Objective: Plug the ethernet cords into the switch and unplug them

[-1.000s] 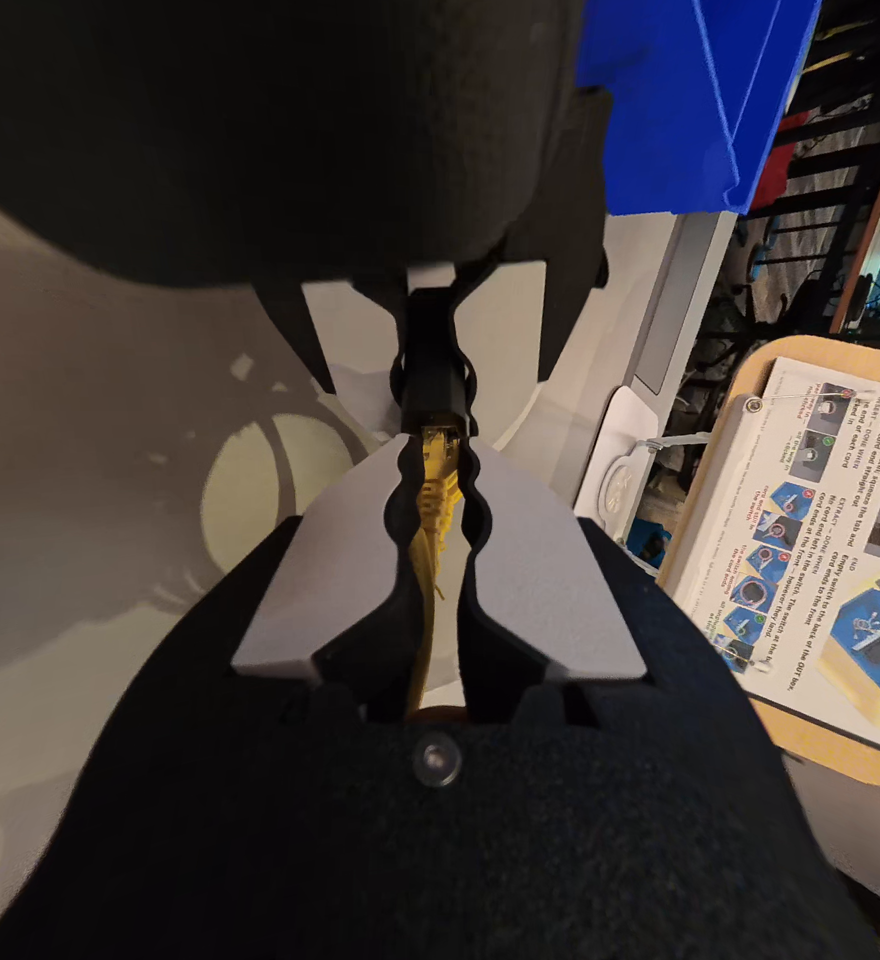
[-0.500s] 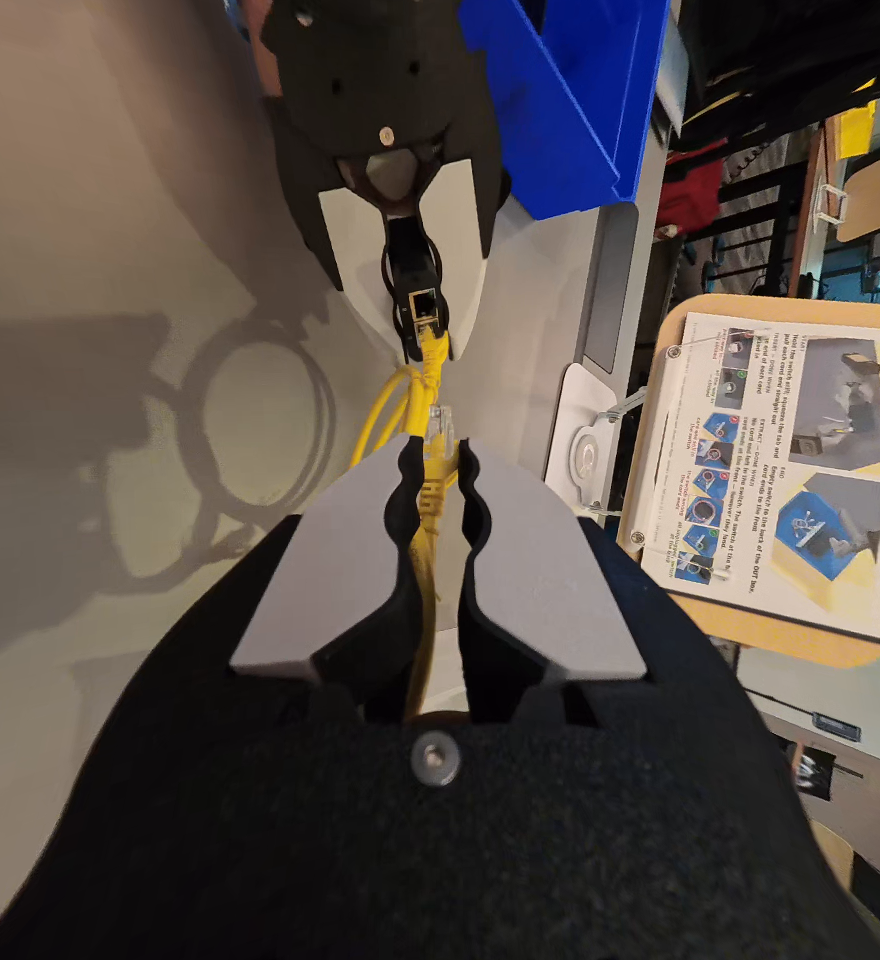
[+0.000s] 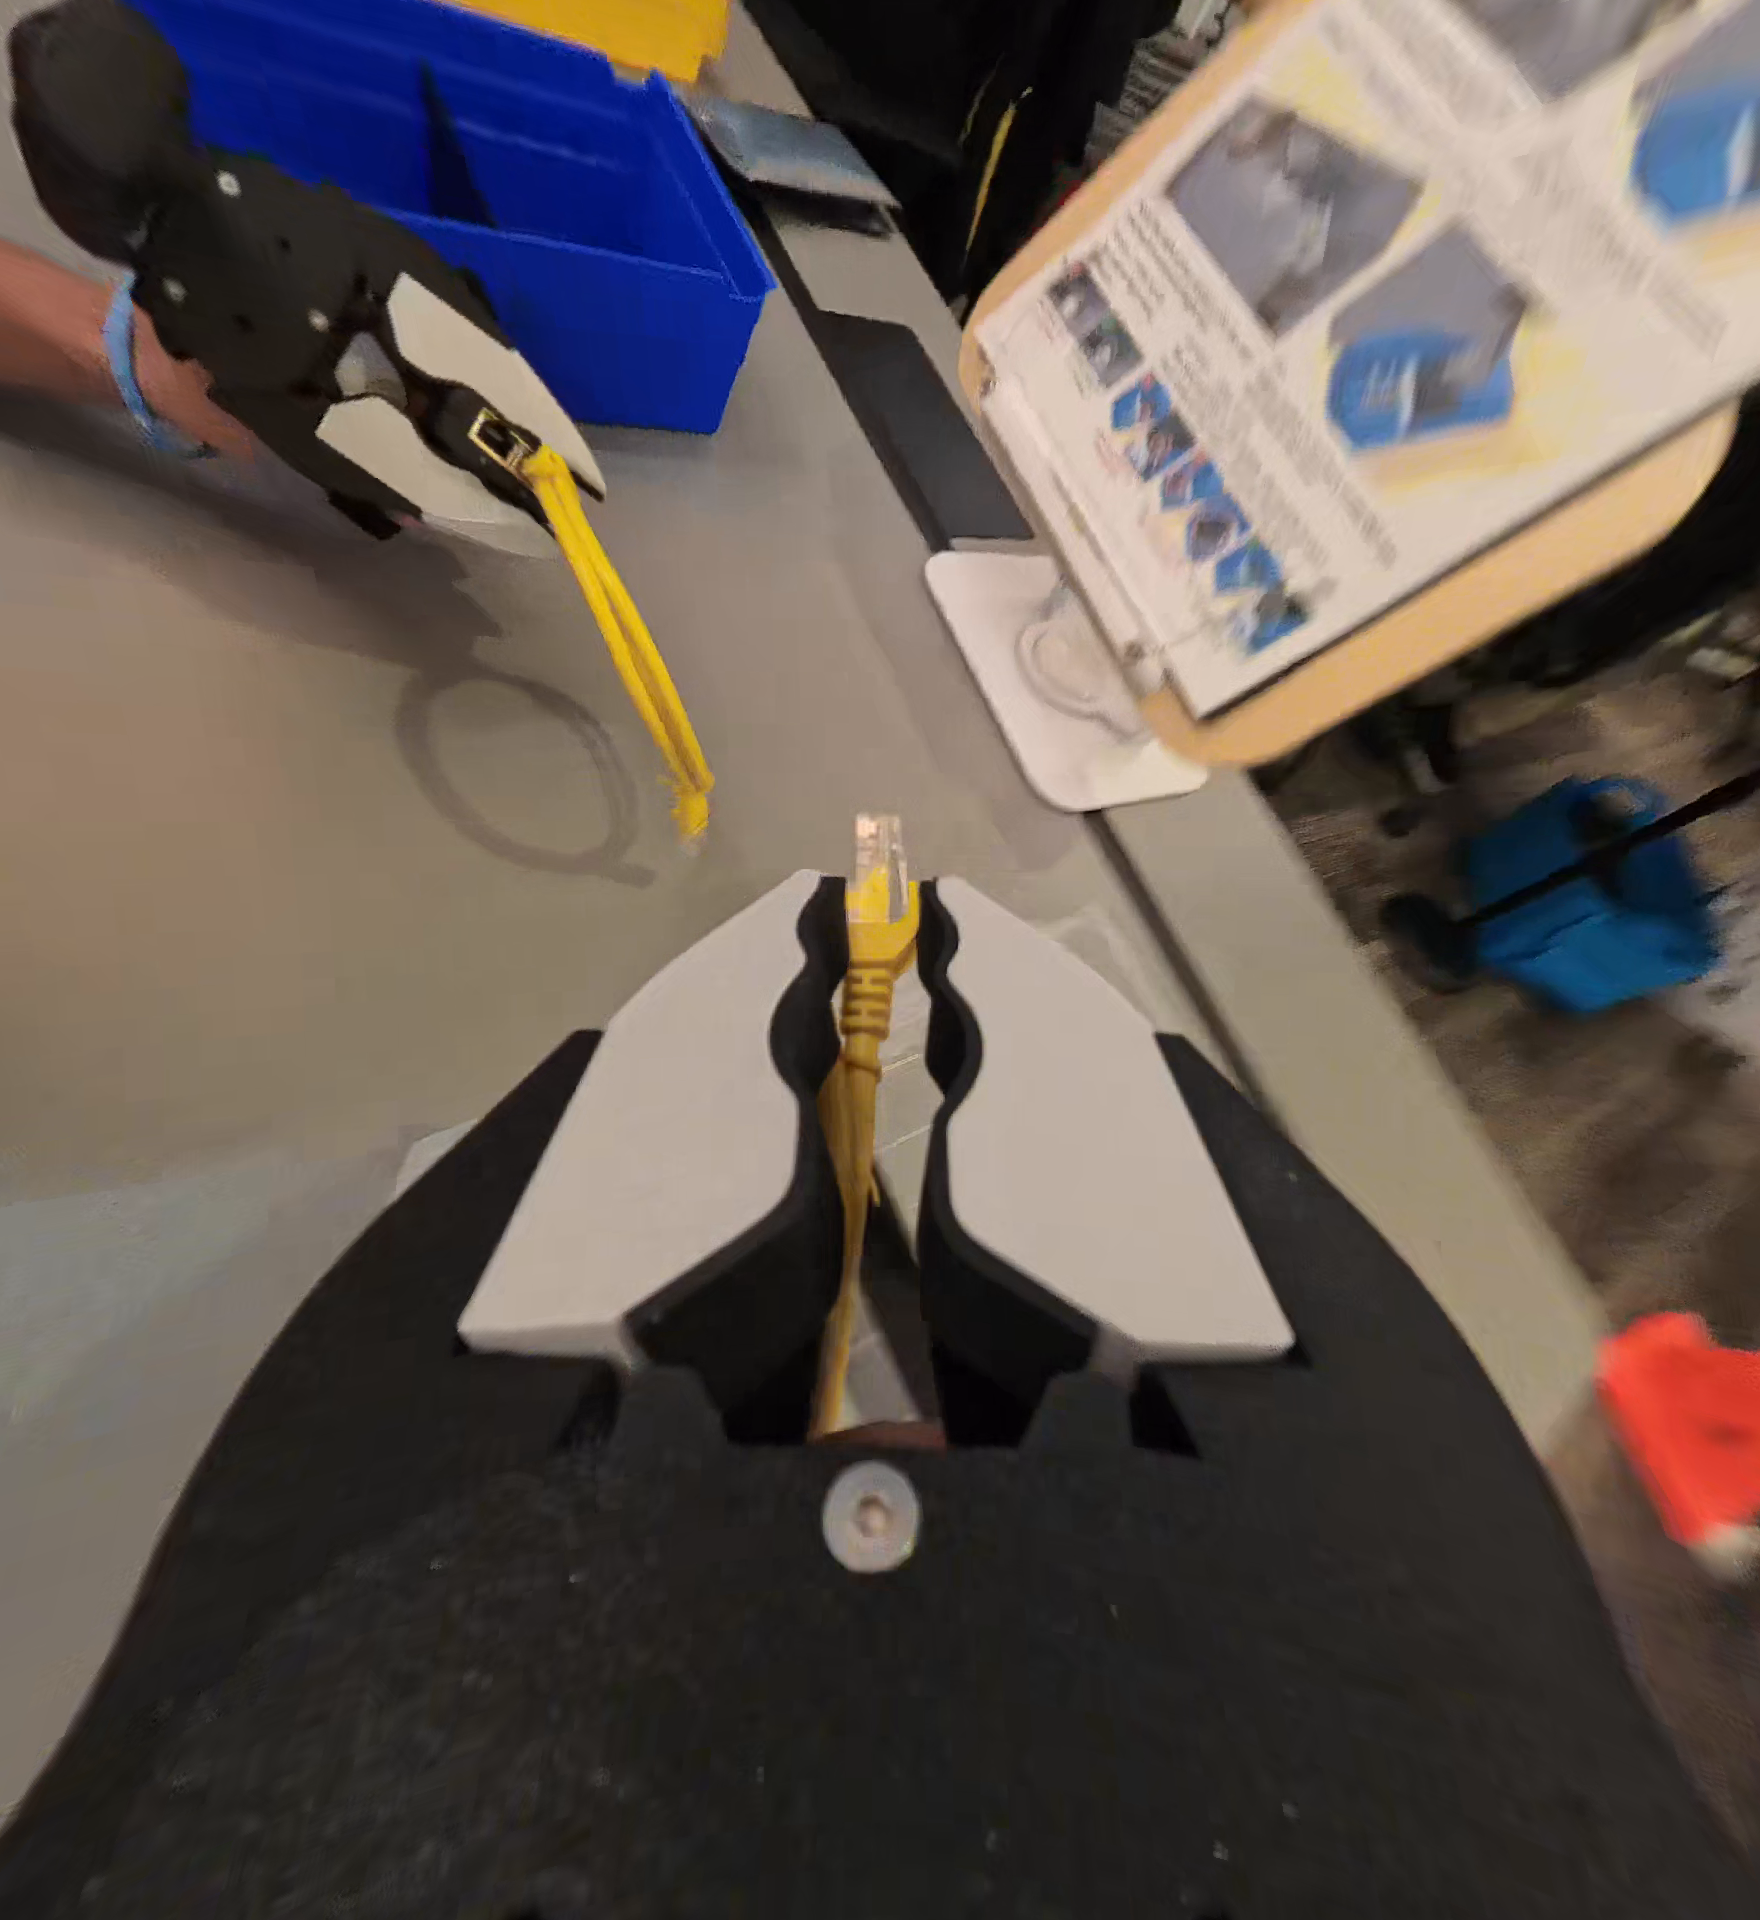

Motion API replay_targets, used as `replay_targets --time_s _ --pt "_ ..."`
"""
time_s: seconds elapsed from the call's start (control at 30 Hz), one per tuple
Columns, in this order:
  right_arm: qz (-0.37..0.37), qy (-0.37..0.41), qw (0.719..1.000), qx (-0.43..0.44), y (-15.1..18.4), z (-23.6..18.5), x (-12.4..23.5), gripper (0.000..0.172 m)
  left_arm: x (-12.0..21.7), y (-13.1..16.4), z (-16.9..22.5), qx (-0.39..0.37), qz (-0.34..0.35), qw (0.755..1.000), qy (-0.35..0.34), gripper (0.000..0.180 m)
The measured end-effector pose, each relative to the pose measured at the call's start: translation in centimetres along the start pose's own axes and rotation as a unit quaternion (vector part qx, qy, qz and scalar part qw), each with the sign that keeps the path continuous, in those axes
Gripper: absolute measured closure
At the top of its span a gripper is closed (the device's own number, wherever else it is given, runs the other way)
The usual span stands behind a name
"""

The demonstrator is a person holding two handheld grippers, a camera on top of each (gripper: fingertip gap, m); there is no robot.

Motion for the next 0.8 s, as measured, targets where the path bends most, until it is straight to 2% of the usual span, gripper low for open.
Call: replay_targets --time_s 0.1,0.27,0.37,0.4,0.5,0.57,0.63,0.8 --pt "0.032 -0.041 0.991 -0.120 4.7 0.0 -1.2 0.159 0.0 -0.3 0.6 -0.013 0.005 1.000 0.006 0.155" --pt "0.031 -0.090 0.953 -0.288 10.9 -0.9 -4.4 0.159 -0.1 -0.6 1.5 -0.028 0.009 0.999 0.018 0.155" --pt "0.007 -0.077 0.938 -0.337 13.2 -0.5 -4.5 0.159 -0.1 -0.6 1.5 -0.025 0.008 0.999 0.021 0.155" --pt "-0.004 -0.063 0.938 -0.341 13.5 0.0 -4.0 0.157 -0.1 -0.5 1.5 -0.024 0.008 0.999 0.021 0.155" --pt "-0.133 0.014 0.948 -0.289 15.3 1.3 -2.1 0.130 -0.1 -0.4 1.4 -0.018 0.008 1.000 0.024 0.155" --pt "-0.197 0.048 0.946 -0.254 15.4 1.6 -0.8 0.123 -0.1 -0.4 1.4 -0.019 0.009 0.999 0.026 0.155" --pt "-0.236 0.079 0.940 -0.233 15.1 1.9 0.4 0.135 -0.1 -0.5 1.5 -0.019 0.011 0.999 0.028 0.155" --pt "-0.279 0.135 0.929 -0.203 13.4 2.0 2.1 0.137 0.1 -0.9 1.5 -0.023 0.023 0.999 0.021 0.155"
Point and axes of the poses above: each gripper's, where its closed fingertips meet, x back along the fingers, y out of its underside, z = x × y across the jaws, the point moved 3 cm from there along x, back along the fingers, and after that the axes turned 4 degrees about y, right-handed, at the moved point
